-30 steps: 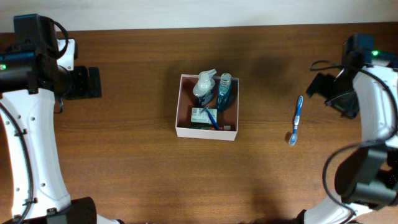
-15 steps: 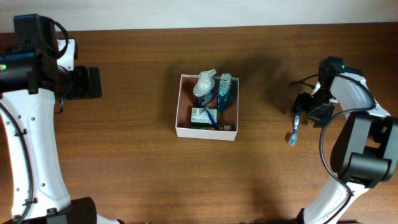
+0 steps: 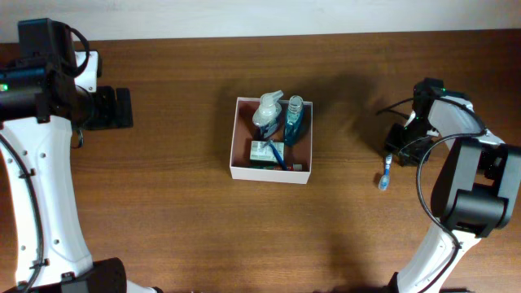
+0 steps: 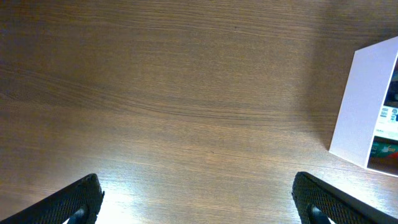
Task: Pack container
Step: 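Grasp the blue-white toothbrush with the right gripper, then place the toothbrush into the box and release it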
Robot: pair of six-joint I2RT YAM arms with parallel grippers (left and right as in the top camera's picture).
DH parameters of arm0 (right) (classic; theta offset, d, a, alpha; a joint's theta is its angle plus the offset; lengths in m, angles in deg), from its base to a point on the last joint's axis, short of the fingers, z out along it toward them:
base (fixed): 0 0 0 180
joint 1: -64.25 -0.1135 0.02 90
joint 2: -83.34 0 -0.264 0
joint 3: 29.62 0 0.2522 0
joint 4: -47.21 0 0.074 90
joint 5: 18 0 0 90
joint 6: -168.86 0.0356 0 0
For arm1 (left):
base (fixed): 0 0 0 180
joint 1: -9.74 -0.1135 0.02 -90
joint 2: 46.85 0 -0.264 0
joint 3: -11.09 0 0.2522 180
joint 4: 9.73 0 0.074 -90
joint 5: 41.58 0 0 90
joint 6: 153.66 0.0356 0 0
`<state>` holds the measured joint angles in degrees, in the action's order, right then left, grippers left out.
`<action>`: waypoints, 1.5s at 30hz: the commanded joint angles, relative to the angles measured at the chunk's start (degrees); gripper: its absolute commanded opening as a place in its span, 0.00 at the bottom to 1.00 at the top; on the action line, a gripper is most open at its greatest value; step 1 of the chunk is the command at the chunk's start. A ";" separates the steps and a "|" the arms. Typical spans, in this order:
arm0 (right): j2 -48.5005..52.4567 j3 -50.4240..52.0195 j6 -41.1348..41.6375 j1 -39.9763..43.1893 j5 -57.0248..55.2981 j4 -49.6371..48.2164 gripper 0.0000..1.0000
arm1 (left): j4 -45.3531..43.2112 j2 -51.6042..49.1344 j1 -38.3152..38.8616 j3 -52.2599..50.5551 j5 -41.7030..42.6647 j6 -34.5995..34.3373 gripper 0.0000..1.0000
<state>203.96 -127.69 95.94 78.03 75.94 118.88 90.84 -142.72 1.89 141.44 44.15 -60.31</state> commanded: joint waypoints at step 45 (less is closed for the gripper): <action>-19.71 -4.02 -70.79 -44.15 4.28 -2.99 0.04 | 0.04 1.07 -0.20 0.57 0.42 -0.57 0.99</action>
<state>180.90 -131.45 30.55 32.39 81.12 117.09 90.86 -142.72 1.89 141.42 44.15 -60.31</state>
